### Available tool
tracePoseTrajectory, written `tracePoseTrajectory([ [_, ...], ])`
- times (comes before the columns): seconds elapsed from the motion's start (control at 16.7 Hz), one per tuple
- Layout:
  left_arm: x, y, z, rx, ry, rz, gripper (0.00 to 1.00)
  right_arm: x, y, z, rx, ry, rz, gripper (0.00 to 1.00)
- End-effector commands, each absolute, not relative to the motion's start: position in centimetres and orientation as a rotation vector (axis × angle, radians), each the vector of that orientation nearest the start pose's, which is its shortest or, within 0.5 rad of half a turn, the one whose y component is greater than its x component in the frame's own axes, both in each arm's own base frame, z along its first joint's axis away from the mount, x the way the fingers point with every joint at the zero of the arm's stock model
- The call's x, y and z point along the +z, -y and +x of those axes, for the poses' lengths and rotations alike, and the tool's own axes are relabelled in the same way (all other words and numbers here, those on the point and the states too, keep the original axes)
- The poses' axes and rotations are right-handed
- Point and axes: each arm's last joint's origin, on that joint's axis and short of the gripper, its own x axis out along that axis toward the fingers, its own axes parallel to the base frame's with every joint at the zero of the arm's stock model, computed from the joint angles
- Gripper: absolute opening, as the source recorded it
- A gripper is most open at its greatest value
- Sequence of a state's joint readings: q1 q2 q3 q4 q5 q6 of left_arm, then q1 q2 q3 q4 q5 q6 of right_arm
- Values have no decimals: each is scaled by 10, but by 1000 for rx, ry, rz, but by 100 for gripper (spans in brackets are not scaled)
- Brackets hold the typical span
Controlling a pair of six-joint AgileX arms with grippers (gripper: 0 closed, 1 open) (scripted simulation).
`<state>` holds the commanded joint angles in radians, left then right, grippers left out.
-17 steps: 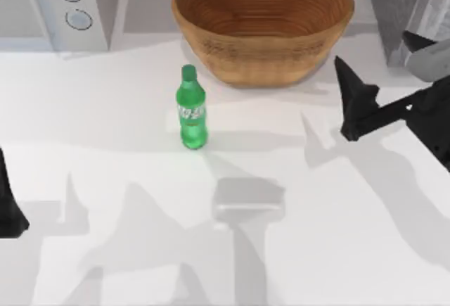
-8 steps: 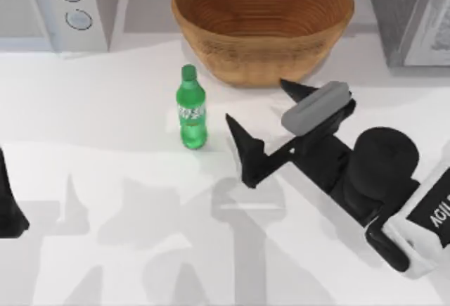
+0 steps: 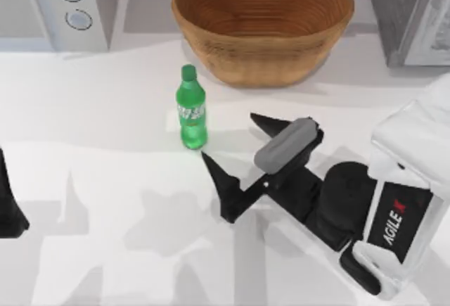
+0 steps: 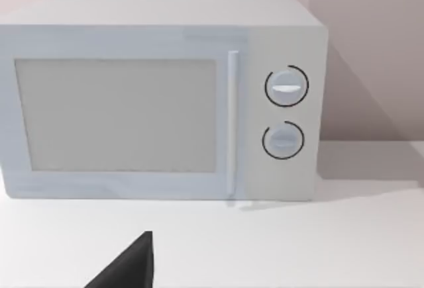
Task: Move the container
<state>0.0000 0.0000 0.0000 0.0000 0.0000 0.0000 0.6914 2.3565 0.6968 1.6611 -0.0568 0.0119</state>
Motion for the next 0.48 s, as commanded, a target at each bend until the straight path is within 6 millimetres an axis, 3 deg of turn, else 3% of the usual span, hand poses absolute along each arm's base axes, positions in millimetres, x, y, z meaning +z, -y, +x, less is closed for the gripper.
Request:
tracePoseTrajectory([
  [0.48,160,1,106,0,0,0,100,35,-231,272,774,-4,-1,100],
])
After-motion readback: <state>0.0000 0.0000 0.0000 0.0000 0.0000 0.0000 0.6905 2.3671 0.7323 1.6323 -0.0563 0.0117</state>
